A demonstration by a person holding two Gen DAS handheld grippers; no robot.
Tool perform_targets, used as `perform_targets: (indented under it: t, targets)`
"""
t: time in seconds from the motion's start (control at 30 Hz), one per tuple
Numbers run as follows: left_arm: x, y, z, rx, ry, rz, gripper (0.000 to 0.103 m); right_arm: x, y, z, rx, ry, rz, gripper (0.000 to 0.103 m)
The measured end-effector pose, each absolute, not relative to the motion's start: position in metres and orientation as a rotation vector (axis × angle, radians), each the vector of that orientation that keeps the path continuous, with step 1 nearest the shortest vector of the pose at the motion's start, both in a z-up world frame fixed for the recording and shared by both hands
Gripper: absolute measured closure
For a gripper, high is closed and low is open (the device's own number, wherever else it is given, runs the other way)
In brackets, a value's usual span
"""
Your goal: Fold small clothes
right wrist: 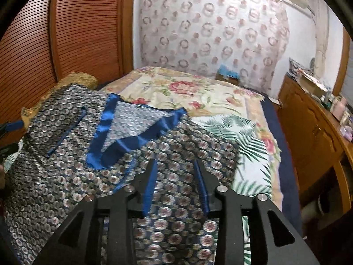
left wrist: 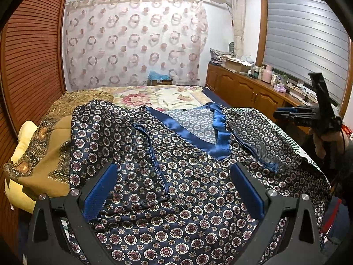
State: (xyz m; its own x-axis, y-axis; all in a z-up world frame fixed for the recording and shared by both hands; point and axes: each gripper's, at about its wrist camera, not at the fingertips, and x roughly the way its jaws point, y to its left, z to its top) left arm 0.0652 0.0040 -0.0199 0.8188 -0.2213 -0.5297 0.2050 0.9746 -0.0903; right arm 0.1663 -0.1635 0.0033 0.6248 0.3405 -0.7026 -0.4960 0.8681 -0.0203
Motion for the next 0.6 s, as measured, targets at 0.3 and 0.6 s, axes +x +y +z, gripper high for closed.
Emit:
perform_targets:
  t: [0.3,0.6]
  targets:
    - [0.067,0.006,-0.021,-0.03,0.573,-0.223,0.0,0.189,-0.18,-0.034,-0.216,0.91,0.38,0.066]
    - [0.068,0.005,-0.022,-0.028,0.576,-0.224,0.0,0.192,-0.179,-0.051,-0.287,0.97,0.38,0.086]
